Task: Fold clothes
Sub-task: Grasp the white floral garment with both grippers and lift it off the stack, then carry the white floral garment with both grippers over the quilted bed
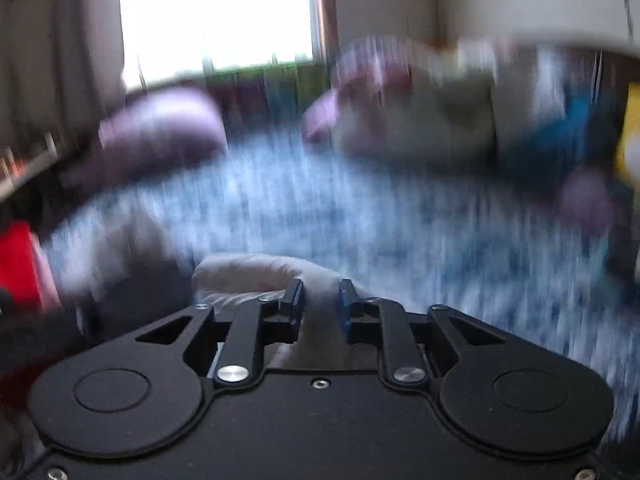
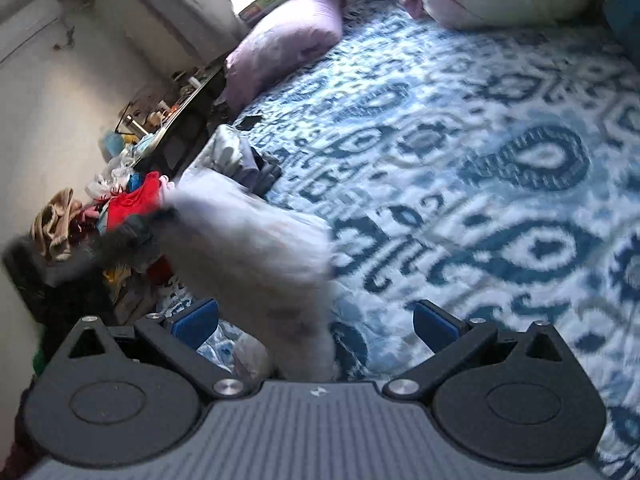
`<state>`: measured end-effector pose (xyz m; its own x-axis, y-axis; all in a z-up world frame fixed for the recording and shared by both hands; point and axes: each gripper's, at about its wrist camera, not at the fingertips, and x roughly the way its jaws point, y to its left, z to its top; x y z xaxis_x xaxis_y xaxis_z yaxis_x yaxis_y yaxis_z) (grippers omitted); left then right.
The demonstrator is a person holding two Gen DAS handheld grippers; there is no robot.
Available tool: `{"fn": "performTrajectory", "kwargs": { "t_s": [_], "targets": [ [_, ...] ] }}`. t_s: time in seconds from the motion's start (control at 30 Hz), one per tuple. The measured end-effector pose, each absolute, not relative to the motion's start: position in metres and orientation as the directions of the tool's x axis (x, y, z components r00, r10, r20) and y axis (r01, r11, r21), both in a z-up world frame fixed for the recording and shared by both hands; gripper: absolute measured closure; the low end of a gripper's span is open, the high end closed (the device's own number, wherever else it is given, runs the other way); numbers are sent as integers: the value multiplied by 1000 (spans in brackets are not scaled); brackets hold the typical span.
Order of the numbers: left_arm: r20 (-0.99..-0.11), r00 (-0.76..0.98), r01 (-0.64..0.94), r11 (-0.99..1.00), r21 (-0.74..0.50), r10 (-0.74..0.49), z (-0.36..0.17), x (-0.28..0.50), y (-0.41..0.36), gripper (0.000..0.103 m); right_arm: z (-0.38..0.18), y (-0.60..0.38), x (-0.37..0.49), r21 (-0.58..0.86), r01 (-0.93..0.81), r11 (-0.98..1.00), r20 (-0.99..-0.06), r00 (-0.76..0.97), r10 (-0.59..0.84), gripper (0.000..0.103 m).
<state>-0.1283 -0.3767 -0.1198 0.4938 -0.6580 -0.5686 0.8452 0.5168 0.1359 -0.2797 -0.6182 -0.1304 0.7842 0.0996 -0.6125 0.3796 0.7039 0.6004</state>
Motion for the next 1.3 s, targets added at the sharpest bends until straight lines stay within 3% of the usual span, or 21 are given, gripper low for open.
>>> {"fn": "performTrajectory", "kwargs": {
  "t_s": [0.07, 0.13, 0.17, 0.3, 0.37, 0.53, 0.73, 1.0, 1.3],
  "targets": [
    [-644, 480, 843, 516, 152, -596, -144, -129, -373, 73, -147, -615, -285, 610, 384, 693, -620, 776, 116, 0],
    [-664, 468, 830, 548, 104, -583, -157, -126, -353, 70, -163, -609, -287, 620, 389, 681, -628, 767, 134, 0],
    [-668, 465, 819, 569, 76, -581, -160, -123, -345, 63, -171, -605, -285, 628, 390, 673, -627, 767, 140, 0],
    [-652, 467, 787, 618, -2, -597, -152, -124, -301, 53, -195, -589, -279, 674, 394, 625, -603, 782, 159, 0],
    [-639, 468, 776, 629, -31, -610, -143, -132, -282, 41, -207, -581, -273, 705, 392, 590, -581, 797, 165, 0],
    [-613, 445, 763, 635, -122, -653, -122, -152, -245, 20, -222, -561, -272, 772, 385, 506, -522, 838, 158, 0],
    [-642, 379, 775, 608, -173, -666, -121, -173, -241, 13, -218, -532, -283, 771, 363, 523, -502, 852, 149, 0],
    [-675, 322, 810, 562, -167, -664, -137, -187, -259, 13, -194, -505, -307, 663, 394, 636, -564, 822, 79, 0],
    [-700, 283, 816, 549, -183, -655, -149, -169, -292, 12, -184, -519, -302, 649, 410, 640, -550, 835, 24, 0]
  ]
}}
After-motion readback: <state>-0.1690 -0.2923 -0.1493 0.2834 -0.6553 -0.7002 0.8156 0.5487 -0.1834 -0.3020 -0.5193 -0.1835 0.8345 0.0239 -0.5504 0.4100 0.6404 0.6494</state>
